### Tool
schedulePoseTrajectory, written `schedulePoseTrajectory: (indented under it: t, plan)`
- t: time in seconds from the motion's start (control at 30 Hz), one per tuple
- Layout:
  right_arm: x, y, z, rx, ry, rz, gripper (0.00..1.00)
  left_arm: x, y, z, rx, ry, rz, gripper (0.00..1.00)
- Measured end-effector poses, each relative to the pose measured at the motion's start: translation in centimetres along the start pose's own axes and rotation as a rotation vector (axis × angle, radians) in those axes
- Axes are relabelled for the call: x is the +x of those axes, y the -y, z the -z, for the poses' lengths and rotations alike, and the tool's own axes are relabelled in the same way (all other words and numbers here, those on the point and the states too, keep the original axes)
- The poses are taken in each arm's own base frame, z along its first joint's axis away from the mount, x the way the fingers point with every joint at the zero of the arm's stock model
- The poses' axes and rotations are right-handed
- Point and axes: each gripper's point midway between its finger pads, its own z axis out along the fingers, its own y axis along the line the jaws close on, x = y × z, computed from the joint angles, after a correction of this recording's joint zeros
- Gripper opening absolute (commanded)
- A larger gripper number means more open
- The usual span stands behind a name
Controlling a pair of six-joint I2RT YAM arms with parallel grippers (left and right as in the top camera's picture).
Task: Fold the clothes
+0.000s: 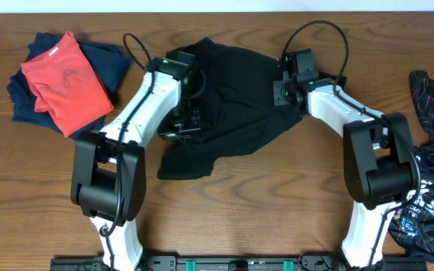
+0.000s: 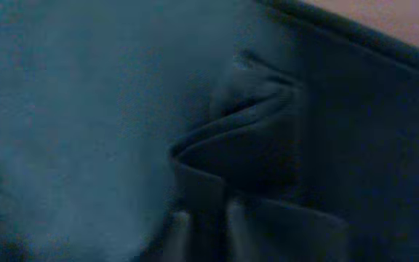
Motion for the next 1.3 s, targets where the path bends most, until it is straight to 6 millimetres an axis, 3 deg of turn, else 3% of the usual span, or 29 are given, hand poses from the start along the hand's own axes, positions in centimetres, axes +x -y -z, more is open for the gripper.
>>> schedulePoseTrajectory:
  t: [0.2, 0.3, 0.43, 0.5, 0.57, 0.63, 0.67, 0.7, 0.8, 0.97, 1.2, 1.3]
  plan:
    - [1.5, 2.1, 1.8, 0.111, -0.076, -0.035, 0.02, 0.0, 0.2, 0.0, 0.001, 0.004, -0.006, 0.06]
    - [1.5, 4.6, 4.8, 0.191, -0.094, -0.062, 0.02, 0.0, 0.2, 0.0, 0.000, 0.004, -0.005, 0.06]
    - [1.5, 8.8, 11.9, 0.290, -0.111, -0.136, 0.08, 0.0, 0.2, 0.0, 0.000, 0.003, -0.006, 0.06]
    - [3.5, 10.9, 15.3, 0.339, -0.187, -0.172, 0.10, 0.0, 0.2, 0.0, 0.001, 0.004, -0.005, 0.06]
    - [6.7, 12.6, 17.9, 0.384, -0.318, -0.204, 0.16, 0.0, 0.2, 0.0, 0.001, 0.004, -0.005, 0.06]
    - [9.9, 13.9, 19.4, 0.420, -0.453, -0.237, 0.41, 0.0, 0.2, 0.0, 0.000, 0.003, -0.006, 0.06]
    - [11.5, 14.4, 19.9, 0.433, -0.518, -0.246, 0.50, 0.0, 0.2, 0.0, 0.001, 0.004, -0.006, 0.06]
    - [12.9, 14.7, 20.4, 0.443, -0.580, -0.254, 0.52, 0.0, 0.2, 0.0, 0.000, 0.004, -0.005, 0.06]
    - [14.9, 15.2, 21.1, 0.455, -0.666, -0.267, 0.52, 0.0, 0.2, 0.0, 0.001, 0.004, -0.005, 0.06]
    - [13.5, 14.8, 19.6, 0.398, -0.589, -0.303, 0.48, 0.0, 0.2, 0.0, -0.001, 0.002, -0.005, 0.06]
    - [7.5, 9.2, 15.3, 0.058, -0.348, -0.345, 0.50, 0.1, 0.1, 0.0, -0.001, 0.001, -0.005, 0.06]
    - [7.1, 6.6, 14.8, -0.011, -0.345, -0.349, 0.55, 0.1, 0.1, 0.0, -0.001, 0.000, -0.005, 0.06]
